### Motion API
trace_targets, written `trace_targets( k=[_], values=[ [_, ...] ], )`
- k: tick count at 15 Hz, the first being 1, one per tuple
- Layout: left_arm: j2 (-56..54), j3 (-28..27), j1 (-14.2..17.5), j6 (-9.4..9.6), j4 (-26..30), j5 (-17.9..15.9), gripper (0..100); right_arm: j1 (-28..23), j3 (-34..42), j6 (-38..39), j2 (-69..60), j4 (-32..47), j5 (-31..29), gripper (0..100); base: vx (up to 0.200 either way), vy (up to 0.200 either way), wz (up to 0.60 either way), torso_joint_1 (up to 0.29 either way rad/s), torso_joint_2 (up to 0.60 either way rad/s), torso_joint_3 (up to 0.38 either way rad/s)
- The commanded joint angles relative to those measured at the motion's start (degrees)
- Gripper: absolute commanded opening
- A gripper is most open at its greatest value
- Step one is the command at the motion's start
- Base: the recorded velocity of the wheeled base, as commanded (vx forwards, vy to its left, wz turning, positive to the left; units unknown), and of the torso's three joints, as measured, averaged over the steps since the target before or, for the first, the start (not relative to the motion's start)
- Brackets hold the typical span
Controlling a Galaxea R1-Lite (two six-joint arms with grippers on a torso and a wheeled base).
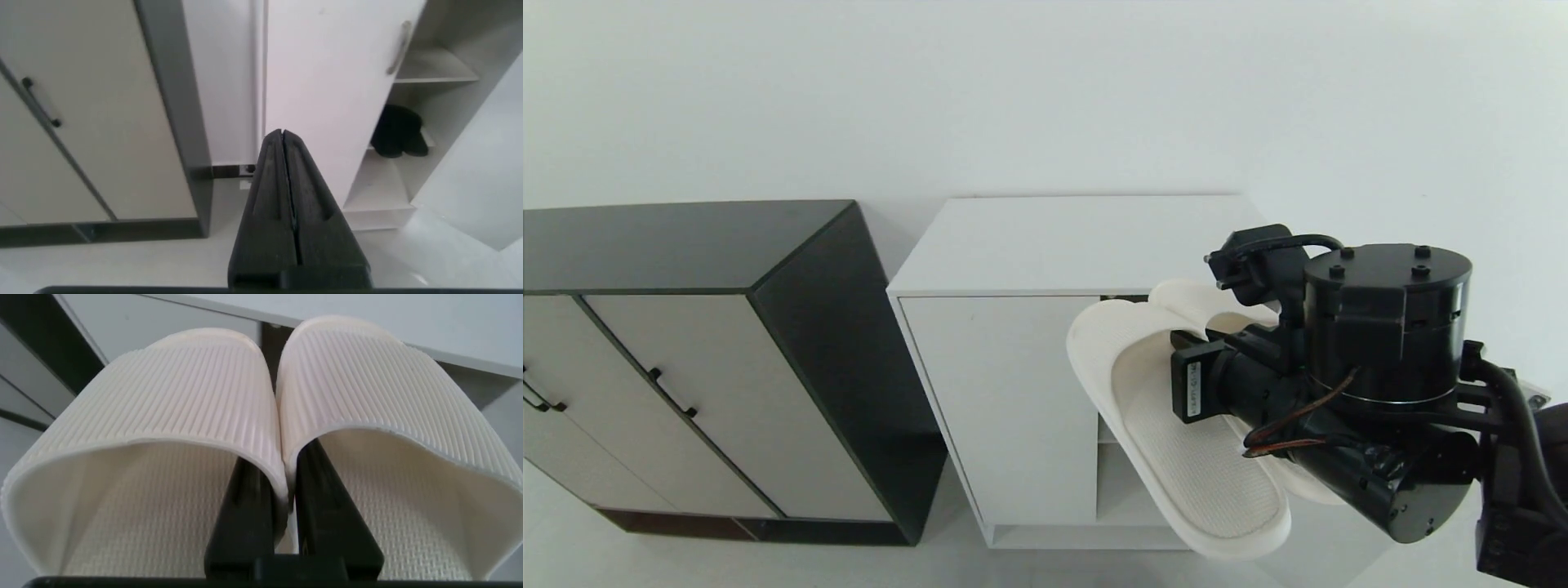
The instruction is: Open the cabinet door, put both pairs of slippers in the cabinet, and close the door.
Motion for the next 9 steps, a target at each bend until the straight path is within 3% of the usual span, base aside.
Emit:
trace_targets(
  k=[1,3,9],
  values=[
    [0.1,0.0,0.0,-0.01,0.0,0.0,0,0.0,0.1,0.0,0.2,0.0,0.0,0,0.000,-0.200,0.00,0.007,0.00,-0.002],
    [0.1,0.0,0.0,-0.09,0.0,0.0,0,0.0,0.2,0.1,0.1,-0.2,0.1,0,0.000,-0.200,0.00,0.005,0.00,0.005],
    [0.1,0.0,0.0,-0.18,0.0,0.0,0,-0.1,0.6,0.0,0.1,-1.5,0.1,0,0.000,0.000,0.00,0.000,0.00,0.000]
  ],
)
